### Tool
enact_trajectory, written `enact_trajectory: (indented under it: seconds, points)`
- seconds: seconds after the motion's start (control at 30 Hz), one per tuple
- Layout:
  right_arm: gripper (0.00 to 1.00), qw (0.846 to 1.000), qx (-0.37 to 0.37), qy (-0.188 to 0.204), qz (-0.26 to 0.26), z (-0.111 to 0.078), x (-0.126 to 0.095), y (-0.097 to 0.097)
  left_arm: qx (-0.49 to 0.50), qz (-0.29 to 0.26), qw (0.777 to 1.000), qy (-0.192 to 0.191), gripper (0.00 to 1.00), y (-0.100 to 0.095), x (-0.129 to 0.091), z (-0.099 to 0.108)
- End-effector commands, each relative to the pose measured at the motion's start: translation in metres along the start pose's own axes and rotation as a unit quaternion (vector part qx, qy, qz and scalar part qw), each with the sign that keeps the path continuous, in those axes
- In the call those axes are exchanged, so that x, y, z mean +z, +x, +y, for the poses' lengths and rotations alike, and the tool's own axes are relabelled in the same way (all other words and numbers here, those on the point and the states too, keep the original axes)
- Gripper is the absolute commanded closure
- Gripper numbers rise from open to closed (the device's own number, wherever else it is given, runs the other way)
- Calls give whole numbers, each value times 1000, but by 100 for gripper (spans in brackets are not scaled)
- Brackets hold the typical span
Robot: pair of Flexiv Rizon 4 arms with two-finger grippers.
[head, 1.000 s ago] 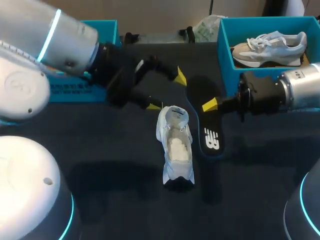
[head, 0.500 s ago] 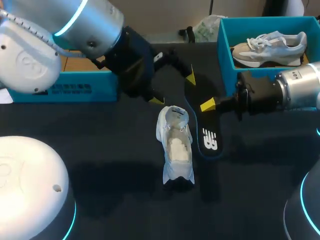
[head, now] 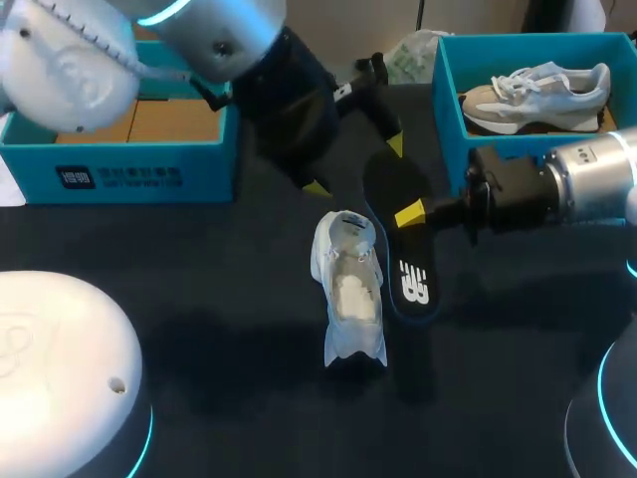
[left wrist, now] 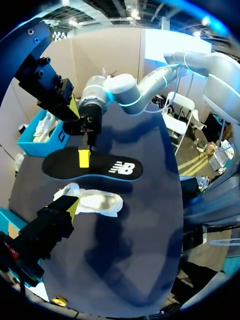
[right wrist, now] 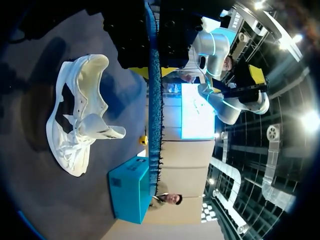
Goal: Take the shoe out of the shoebox, open the shoe tongue, remove and reinsert the insole, then place the shoe into the shoebox
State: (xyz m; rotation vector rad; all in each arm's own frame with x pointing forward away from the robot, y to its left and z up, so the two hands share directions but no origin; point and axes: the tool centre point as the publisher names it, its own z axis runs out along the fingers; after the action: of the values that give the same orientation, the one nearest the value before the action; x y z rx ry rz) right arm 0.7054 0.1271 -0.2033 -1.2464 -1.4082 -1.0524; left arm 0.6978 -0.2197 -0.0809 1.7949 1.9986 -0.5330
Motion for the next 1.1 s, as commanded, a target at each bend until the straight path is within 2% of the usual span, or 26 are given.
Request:
enact_trajectory:
  seconds: [0.03, 0.17, 0.6, 0.83, 1.1]
  points:
    - [100, 1000, -2, -3, 0, -2, 2, 2, -6, 152, 988, 5, 0, -8, 6, 10]
    - [100, 1000, -5, -2, 0, -2, 4, 4, -15, 184, 983, 14, 0, -8, 9, 13]
    - [100, 1000, -8, 0, 3, -1, 9, 5, -34, 260, 965, 5, 0, -13, 22, 24]
    - [100, 1000, -9, 3, 5, 0, 12, 4, -30, 273, 962, 1, 0, -21, 33, 36]
    - [100, 1000, -9, 7, 6, 1, 13, 5, -28, 273, 962, -1, 0, -25, 39, 41]
